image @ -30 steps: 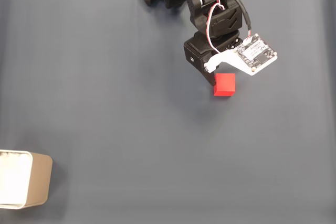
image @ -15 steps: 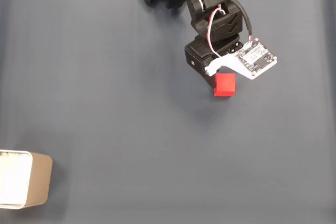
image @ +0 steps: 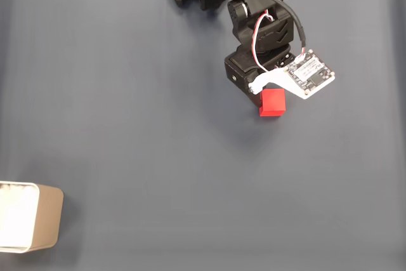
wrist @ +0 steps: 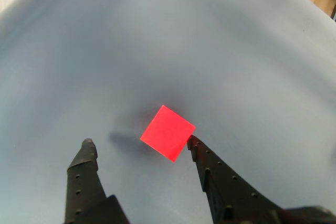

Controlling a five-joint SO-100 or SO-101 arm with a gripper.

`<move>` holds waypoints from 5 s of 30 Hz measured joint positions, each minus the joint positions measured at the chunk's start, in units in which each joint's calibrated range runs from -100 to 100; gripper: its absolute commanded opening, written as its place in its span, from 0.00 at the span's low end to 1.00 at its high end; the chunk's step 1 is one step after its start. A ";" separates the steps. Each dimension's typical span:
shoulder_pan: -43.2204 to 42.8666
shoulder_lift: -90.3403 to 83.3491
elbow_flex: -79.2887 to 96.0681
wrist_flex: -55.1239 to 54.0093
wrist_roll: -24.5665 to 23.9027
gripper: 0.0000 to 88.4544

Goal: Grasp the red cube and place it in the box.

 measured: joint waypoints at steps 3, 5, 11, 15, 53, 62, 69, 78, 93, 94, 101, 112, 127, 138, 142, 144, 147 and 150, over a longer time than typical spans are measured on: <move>-0.37 0.87 0.00 -0.48 0.00 0.45; -0.52 0.96 0.00 -0.64 0.00 0.45; -1.11 1.48 0.00 -1.03 -0.54 0.45; -1.63 1.48 -0.36 -1.03 -0.54 0.45; -5.04 4.69 -2.98 -3.18 -0.54 0.45; -5.04 6.51 -4.88 -3.82 -0.83 0.38; -5.04 7.47 -5.97 -3.98 -1.07 0.25; -5.12 7.82 -5.97 -3.82 -0.44 0.22; -5.04 7.82 -5.97 -2.55 -0.15 0.15; -5.04 7.82 -5.97 -2.55 -0.15 0.14; -5.04 7.82 -5.97 -2.07 -0.15 0.11; -5.04 7.82 -5.97 -1.11 -0.54 0.09; -0.59 5.38 -13.11 5.57 -1.66 0.08; 6.23 4.52 -18.26 10.26 -1.76 0.08; 8.61 4.52 -20.61 11.85 -1.90 0.08; 9.79 4.52 -21.70 12.33 -1.86 0.08; 11.65 4.52 -23.42 12.65 -2.00 0.08; 13.28 4.52 -25.68 13.37 -2.10 0.08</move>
